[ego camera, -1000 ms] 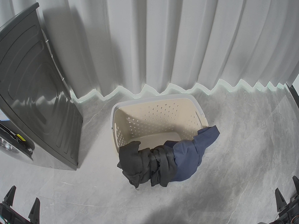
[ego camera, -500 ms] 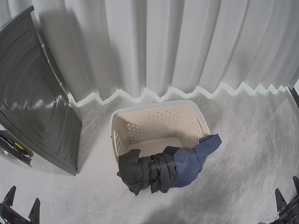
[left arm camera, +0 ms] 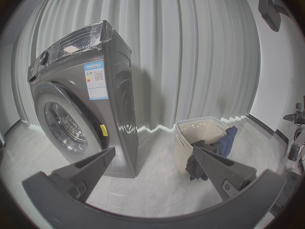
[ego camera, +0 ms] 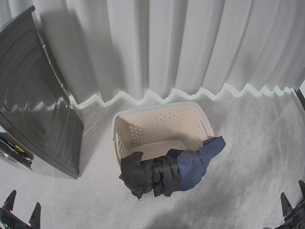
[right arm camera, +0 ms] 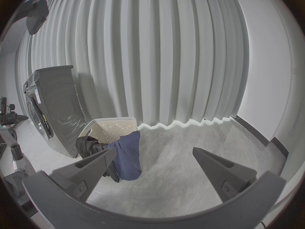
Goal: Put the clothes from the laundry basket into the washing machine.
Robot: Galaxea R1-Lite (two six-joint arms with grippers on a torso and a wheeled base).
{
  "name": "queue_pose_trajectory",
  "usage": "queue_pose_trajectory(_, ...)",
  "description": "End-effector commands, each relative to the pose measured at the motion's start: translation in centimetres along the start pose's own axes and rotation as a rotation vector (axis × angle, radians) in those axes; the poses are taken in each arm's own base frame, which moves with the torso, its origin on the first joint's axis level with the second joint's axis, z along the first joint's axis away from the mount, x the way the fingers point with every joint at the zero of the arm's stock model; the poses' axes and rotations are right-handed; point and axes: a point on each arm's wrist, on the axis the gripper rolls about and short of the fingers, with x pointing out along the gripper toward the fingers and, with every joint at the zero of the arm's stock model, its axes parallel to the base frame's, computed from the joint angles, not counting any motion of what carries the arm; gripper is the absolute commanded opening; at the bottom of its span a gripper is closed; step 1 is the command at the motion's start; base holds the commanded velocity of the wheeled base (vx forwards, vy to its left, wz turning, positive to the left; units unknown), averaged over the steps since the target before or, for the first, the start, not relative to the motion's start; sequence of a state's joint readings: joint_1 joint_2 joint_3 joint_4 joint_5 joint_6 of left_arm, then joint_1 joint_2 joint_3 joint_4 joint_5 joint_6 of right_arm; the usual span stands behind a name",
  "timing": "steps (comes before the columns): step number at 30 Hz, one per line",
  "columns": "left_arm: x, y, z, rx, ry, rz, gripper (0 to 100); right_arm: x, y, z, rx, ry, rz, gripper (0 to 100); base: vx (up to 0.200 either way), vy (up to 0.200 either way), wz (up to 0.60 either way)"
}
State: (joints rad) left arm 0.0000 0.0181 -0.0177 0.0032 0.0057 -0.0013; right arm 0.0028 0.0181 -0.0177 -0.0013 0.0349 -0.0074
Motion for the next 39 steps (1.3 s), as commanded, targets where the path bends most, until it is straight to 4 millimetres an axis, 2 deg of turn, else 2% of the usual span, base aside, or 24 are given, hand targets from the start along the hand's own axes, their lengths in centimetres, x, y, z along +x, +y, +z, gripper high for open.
queue_pose_trajectory(1, -0.02, 0.0, -0.49, 0.0, -0.002, 0.0, 100, -0.01, 0.0, -0.53, 0.0, -0.001, 0.001, 100, 0.2, 0.0, 0.0)
queue_pose_trajectory(7, -0.02, 0.0, -0.49, 0.0, -0.002, 0.0, 100, -0.01, 0.01, -0.53, 0.0, -0.001, 0.002, 100, 0.2, 0.0, 0.0)
queue_pose_trajectory(16, -0.02, 0.0, -0.49, 0.0, -0.002, 0.0, 100, -0.01, 0.0, -0.53, 0.0, -0.001, 0.001, 100, 0.0, 0.0, 0.0)
queue_pose_trajectory(22, -0.01, 0.0, -0.53, 0.0, -0.001, 0.0, 100, -0.01, 0.01, -0.53, 0.0, -0.001, 0.002, 100, 0.0, -0.2, 0.0)
queue_pose_trajectory(34, -0.02, 0.0, -0.49, 0.0, -0.002, -0.001, 100, -0.01, 0.01, -0.53, 0.0, -0.001, 0.002, 100, 0.0, 0.0, 0.0)
queue_pose_trajectory(39, -0.02, 0.0, -0.49, 0.0, -0.002, -0.001, 100, -0.01, 0.0, -0.53, 0.0, -0.001, 0.001, 100, 0.2, 0.0, 0.0)
